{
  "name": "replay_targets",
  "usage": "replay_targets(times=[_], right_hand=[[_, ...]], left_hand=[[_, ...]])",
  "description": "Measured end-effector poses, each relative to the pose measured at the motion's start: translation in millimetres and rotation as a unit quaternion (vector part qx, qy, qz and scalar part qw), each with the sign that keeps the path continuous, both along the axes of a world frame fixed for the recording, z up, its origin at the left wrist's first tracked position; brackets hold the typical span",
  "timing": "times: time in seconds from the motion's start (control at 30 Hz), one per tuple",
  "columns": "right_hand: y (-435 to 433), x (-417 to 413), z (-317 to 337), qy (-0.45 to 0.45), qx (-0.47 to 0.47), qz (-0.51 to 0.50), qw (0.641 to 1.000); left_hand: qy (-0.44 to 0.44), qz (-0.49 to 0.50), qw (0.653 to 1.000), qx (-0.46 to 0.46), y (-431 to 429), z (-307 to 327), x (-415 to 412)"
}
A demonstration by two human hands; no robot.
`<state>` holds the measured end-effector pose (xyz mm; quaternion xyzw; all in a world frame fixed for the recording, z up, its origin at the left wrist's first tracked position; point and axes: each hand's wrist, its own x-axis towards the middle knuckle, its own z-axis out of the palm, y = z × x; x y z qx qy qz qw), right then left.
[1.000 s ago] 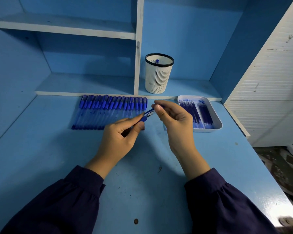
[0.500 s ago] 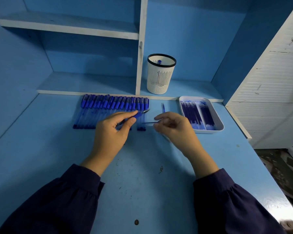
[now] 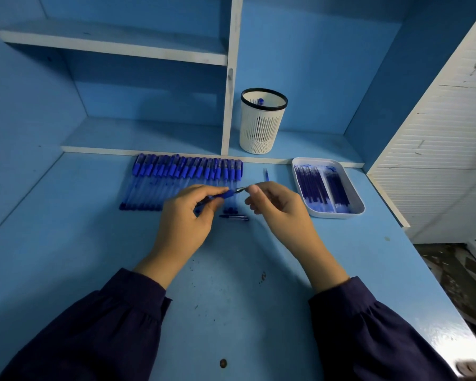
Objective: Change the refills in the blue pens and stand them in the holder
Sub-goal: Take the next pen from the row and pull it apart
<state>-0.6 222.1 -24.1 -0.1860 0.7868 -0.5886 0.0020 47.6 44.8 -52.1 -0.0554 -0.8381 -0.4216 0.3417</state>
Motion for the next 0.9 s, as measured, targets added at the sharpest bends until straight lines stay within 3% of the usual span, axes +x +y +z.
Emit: replay_targets(times=[0.53, 0.7, 0.9], right_hand=[[1.4, 4.1, 5.3, 0.02, -0.065, 0.066, 0.995], [0.5, 1.5, 0.6, 0.037, -0.016, 0.041, 0.998], [3.1, 3.8, 8.8, -0.03, -0.071, 0.07, 0.995]], left_hand=[[-0.003, -0.045, 0.999, 0.002, 1.1, 1.6, 2.6], [0.003, -0.051, 0.999, -0.011, 2.7, 0.6, 2.5], [0.0, -0.055, 0.998, 0.002, 1.0, 1.9, 3.4]])
